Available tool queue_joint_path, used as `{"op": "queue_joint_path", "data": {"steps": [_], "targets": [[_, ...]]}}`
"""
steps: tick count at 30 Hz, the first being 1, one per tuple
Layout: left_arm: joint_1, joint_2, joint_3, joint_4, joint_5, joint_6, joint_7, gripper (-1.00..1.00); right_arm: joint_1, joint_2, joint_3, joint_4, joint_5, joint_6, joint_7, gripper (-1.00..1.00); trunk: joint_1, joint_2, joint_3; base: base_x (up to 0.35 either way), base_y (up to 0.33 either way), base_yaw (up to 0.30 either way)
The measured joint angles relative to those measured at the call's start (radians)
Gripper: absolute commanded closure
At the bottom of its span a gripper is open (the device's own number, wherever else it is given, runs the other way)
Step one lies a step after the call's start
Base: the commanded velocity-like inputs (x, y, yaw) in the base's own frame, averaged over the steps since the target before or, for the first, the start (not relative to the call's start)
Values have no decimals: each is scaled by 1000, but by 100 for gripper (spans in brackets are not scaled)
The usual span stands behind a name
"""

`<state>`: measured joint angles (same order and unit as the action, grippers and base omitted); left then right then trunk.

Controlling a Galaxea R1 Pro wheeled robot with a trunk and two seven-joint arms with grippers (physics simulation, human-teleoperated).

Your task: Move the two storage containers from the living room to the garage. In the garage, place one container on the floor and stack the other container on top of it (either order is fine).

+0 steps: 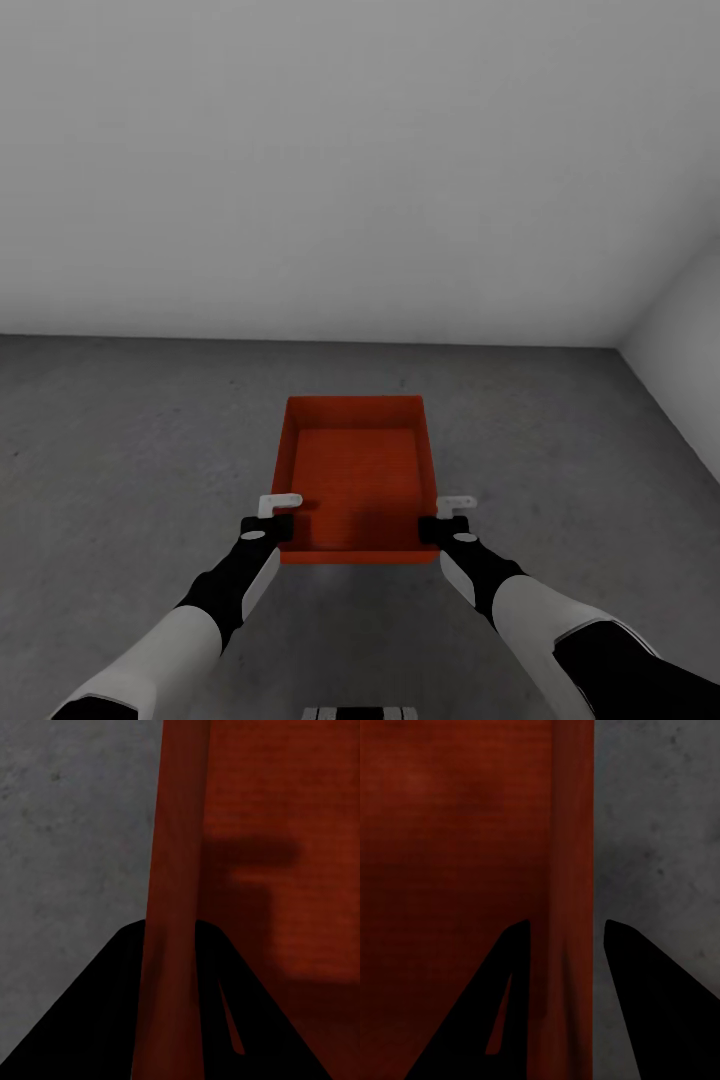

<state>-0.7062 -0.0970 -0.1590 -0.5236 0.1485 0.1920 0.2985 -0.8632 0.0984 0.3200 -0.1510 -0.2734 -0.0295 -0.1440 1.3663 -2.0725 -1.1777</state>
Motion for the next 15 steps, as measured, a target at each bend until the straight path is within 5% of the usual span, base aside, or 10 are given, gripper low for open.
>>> {"op": "queue_joint_path", "data": {"steps": [15], "targets": [[0,0,0,0,0,0,0,100,0,0,0,0,0,0,0,100,58,-105,-47,0,0,0]]}}
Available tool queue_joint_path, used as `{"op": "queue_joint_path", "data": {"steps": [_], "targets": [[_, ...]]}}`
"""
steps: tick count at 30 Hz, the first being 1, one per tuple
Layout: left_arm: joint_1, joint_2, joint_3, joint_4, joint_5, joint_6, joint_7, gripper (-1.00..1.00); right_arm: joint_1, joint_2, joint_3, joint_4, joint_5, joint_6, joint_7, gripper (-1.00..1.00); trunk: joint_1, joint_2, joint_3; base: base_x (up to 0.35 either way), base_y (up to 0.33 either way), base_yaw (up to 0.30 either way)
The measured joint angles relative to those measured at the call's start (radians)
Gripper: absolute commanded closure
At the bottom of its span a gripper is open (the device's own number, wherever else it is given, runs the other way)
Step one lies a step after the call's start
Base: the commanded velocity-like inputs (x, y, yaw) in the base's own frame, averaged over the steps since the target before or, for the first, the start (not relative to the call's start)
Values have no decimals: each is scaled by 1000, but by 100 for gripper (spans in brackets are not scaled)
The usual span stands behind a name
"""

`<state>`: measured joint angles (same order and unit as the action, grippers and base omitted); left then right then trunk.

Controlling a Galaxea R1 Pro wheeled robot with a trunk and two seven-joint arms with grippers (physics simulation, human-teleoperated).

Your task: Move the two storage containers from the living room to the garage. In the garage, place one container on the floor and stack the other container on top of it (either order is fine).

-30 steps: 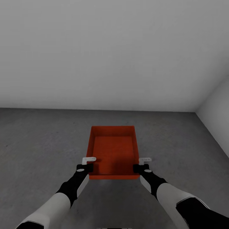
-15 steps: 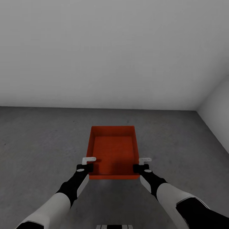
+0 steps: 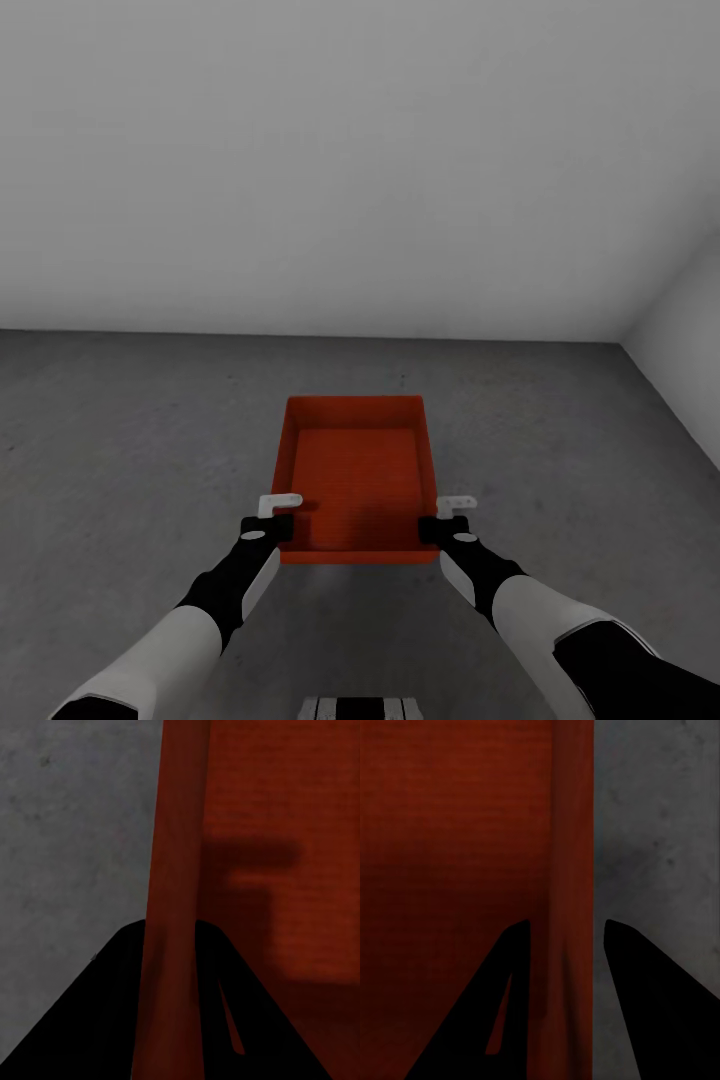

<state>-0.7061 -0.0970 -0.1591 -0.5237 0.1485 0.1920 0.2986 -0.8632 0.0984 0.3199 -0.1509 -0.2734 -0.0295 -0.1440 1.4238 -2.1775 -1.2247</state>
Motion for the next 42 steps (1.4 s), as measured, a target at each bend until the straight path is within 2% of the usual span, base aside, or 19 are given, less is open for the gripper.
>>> {"op": "queue_joint_path", "data": {"steps": [35,42], "targets": [[0,0,0,0,0,0,0,100,0,0,0,0,0,0,0,100,134,-245,-110,0,0,0],[0,0,1,0,-1,0,-1,100,0,0,0,0,-1,-1,0,100,134,-245,-110,0,0,0]]}}
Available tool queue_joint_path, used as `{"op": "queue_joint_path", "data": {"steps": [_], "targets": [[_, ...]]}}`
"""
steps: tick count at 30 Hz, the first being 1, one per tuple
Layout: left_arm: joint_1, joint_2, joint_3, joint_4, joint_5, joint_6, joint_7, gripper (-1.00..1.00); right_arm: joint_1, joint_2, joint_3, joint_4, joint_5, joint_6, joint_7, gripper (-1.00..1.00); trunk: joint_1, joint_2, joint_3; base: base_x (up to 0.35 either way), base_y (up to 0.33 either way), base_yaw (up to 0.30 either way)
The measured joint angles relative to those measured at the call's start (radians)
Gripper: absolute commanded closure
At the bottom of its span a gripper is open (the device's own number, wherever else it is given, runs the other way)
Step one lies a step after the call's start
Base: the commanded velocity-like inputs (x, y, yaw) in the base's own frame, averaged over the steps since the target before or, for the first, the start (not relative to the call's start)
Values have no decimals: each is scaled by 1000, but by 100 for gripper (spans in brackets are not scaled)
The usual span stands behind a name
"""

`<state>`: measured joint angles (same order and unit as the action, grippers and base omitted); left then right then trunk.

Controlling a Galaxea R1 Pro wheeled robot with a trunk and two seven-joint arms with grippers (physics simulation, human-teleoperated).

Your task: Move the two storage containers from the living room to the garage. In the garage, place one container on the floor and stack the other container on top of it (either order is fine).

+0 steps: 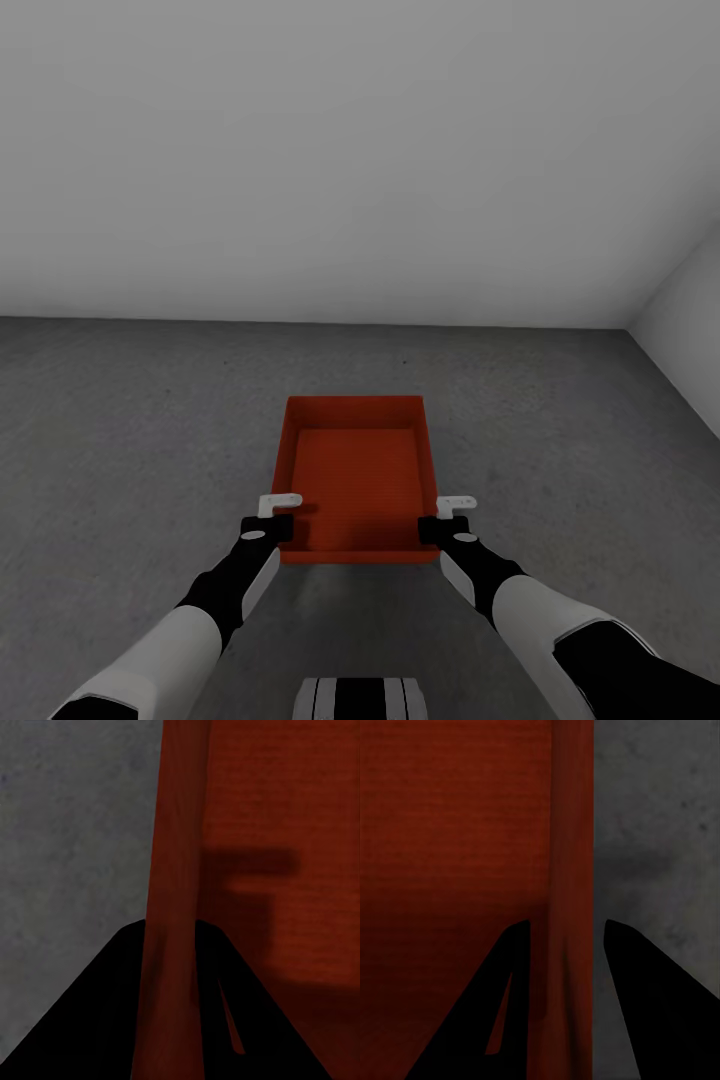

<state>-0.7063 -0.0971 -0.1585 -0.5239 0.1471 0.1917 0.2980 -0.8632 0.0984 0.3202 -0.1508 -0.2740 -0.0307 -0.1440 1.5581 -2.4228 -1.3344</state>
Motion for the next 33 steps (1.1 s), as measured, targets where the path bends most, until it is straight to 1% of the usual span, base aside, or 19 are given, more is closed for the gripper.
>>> {"op": "queue_joint_path", "data": {"steps": [1,12,16,17,18,19,20,21,33], "targets": [[0,0,0,0,0,0,0,100,0,0,0,0,0,0,0,100,0,0,0,0,0,0],[0,0,-2,0,1,0,1,100,0,0,-1,2,0,-1,0,100,42,-77,-34,0,0,0],[0,0,-2,0,1,0,1,100,0,0,-2,3,1,-1,0,100,44,-78,-50,0,0,0],[-2,-3,-3,-1,-4,0,8,100,0,-2,-8,1,3,-1,7,100,44,-78,-53,0,0,0],[-2,-3,-18,-10,4,7,20,100,0,-5,-11,-2,3,-1,12,100,44,-79,-57,0,0,0],[-2,-5,-23,-19,4,15,27,100,0,-8,-9,-6,-1,-1,15,100,45,-79,-61,0,0,0],[-2,-4,-21,-27,3,23,26,100,-1,-10,3,-9,-16,-1,14,100,44,-79,-65,0,0,0],[-2,-4,-22,-26,4,20,26,100,0,-9,-1,-11,-10,-1,14,100,41,-79,-69,0,0,0],[-2,-4,-22,-27,4,21,26,100,-1,-10,0,-11,-12,-1,14,100,41,-79,-69,0,0,0]]}}
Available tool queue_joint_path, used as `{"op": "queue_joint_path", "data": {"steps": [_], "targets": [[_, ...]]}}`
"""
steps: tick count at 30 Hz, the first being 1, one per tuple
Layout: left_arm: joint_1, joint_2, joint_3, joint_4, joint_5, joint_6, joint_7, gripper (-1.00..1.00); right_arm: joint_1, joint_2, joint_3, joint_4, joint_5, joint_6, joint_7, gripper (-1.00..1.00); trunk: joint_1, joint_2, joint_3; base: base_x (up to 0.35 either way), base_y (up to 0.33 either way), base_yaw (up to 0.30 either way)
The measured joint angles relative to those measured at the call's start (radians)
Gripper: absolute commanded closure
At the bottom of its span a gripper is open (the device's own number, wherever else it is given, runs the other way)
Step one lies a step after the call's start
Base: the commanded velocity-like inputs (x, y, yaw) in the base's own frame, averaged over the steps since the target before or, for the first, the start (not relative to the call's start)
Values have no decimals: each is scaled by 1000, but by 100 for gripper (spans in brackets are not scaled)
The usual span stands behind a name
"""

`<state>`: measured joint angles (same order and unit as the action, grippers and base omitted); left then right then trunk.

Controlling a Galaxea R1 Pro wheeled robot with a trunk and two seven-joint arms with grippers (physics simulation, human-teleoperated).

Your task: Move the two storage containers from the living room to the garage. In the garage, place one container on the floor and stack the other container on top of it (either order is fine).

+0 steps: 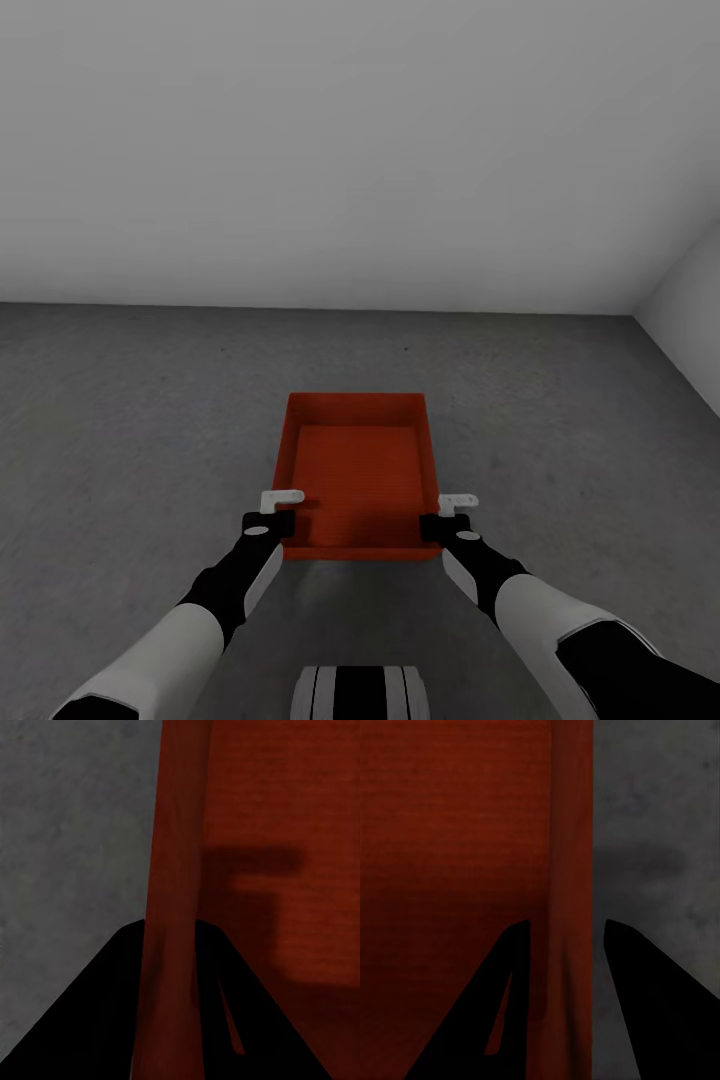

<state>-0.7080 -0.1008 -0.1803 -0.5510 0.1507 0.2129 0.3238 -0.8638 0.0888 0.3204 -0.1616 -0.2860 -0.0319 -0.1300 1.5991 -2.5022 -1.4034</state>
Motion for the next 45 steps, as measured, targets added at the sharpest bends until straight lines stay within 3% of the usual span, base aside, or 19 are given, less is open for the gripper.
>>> {"op": "queue_joint_path", "data": {"steps": [21,22,23,24,31,45], "targets": [[0,1,0,-4,1,5,0,100,0,0,-1,-5,1,6,-1,100,1,0,0,0,0,0],[0,1,-1,-4,2,5,0,-100,0,-1,-1,-5,1,6,-1,100,1,0,0,0,0,0],[1,-9,42,19,-21,-14,2,-100,-1,-3,7,-17,-10,20,-2,-100,3,0,0,0,0,0],[1,-4,44,23,-21,-12,26,-100,0,-6,-22,-20,12,7,-13,-100,5,0,0,0,0,0],[1,2,49,24,-30,-12,97,-100,0,-7,-24,-20,14,6,-13,-100,5,0,0,0,0,0],[1,-1,49,22,-29,-15,119,-100,0,-6,-25,-19,16,5,-13,-100,5,0,0,0,0,0]]}}
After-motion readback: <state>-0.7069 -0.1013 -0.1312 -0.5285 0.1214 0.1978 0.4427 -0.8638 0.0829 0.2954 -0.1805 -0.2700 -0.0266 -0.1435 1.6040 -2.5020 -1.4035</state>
